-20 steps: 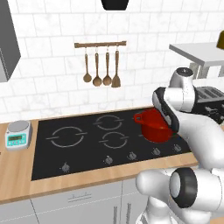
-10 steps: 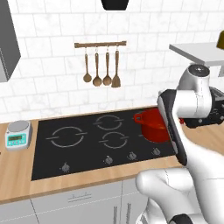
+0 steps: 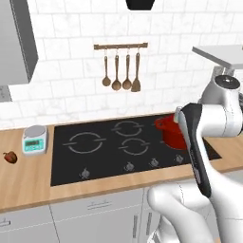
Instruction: Put the lemon and bell pepper in the pot. Retrieve the spatula and lightly stir the vegetables in the pot.
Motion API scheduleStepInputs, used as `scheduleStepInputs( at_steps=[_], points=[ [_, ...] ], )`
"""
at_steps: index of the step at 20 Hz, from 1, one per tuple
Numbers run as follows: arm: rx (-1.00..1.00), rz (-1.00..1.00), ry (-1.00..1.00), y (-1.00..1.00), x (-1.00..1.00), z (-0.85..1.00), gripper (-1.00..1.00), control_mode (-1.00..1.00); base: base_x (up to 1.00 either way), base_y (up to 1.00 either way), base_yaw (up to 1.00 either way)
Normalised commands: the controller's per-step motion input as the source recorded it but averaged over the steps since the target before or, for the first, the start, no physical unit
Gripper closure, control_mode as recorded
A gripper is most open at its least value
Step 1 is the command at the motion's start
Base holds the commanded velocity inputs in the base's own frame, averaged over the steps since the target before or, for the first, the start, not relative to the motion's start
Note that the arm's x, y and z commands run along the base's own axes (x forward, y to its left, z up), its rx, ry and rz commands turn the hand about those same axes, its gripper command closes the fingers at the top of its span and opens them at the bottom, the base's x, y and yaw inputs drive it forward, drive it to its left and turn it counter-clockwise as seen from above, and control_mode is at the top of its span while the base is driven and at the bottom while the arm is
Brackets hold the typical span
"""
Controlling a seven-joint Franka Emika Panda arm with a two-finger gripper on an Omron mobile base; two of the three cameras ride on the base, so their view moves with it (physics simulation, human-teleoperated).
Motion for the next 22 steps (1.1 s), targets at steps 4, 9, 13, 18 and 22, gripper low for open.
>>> scheduleStepInputs(
  at_steps=[4, 9, 13, 18, 22],
  points=[
    [0.0, 0.0, 0.0, 0.0, 0.0, 0.0, -1.0, 1.0, -0.25, 1.0, 0.14],
    [0.0, 0.0, 0.0, 0.0, 0.0, 0.0, -1.0, 1.0, 0.0, 1.0, 0.08],
    [0.0, 0.0, 0.0, 0.0, 0.0, 0.0, -1.0, 1.0, 0.21, 1.0, 0.0],
    [0.0, 0.0, 0.0, 0.0, 0.0, 0.0, -1.0, 1.0, 0.48, 0.98, 0.0],
    [-0.07, 0.02, 0.05, 0.56, 0.17, -0.04, -1.0, -1.0, 0.14, 0.19, 0.0]
  ],
)
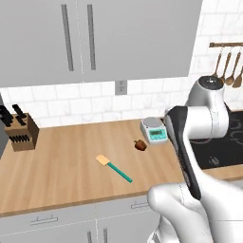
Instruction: Put the lemon and bell pepper in the pot. Retrieve the spatula and lightly stir the vegetables in the pot.
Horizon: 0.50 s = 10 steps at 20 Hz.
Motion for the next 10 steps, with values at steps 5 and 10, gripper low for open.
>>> scheduleStepInputs(
  at_steps=[5, 10],
  points=[
    [-0.15, 0.16, 0.01, 0.96, 0.0, -0.38, -1.0, -1.0, 0.0, 0.0, 0.0],
    [-0.13, 0.18, 0.0, 0.59, 0.27, -0.54, -1.0, -1.0, 0.0, 0.0, 0.0]
  ],
)
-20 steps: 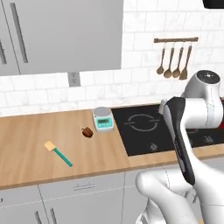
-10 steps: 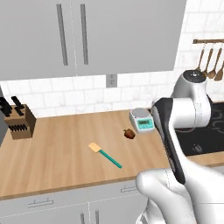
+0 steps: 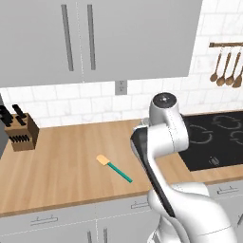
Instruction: Put the lemon and bell pepper in the pot. Retrieve the spatula and lightly stir the vegetables in the pot.
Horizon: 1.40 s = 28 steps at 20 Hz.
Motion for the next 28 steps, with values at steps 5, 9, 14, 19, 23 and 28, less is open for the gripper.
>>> scheduleStepInputs(
  at_steps=[5, 9, 14, 19, 23, 28],
  points=[
    [-0.1, 0.1, 0.0, 0.12, 0.82, -0.58, -1.0, -1.0, 0.0, 0.0, 0.0],
    [-0.09, 0.04, 0.07, 0.0, 0.78, -0.53, -1.0, -1.0, 0.0, 0.0, 0.0],
    [-0.04, 0.0, 0.1, 0.0, 0.67, -0.43, -1.0, -1.0, 0.0, 0.0, 0.0],
    [0.0, 0.0, 0.25, 0.0, 0.87, -0.31, -1.0, -1.0, 0.0, 0.0, 0.0],
    [0.0, 0.0, 0.18, 0.0, 0.68, -0.31, -1.0, -1.0, 0.0, 0.0, 0.0],
    [0.0, 0.0, 0.09, 0.0, 0.52, -0.28, -1.0, -1.0, 0.0, 0.0, 0.0]
  ],
)
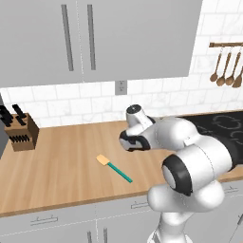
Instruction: Put the lemon and bell pepper in the pot. Retrieve the spatula and lightly stir the vegetables in the pot.
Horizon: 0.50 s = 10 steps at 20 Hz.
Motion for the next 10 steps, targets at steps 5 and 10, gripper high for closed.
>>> scheduleStepInputs(
  at_steps=[5, 10],
  points=[
    [-0.01, 0.0, 0.01, -0.08, 0.2, -0.41, -1.0, -1.0, 0.0, 0.0, 0.0],
    [0.0, 0.0, 0.0, -0.19, 0.26, -0.33, -1.0, -1.0, 0.0, 0.0, 0.0]
  ],
)
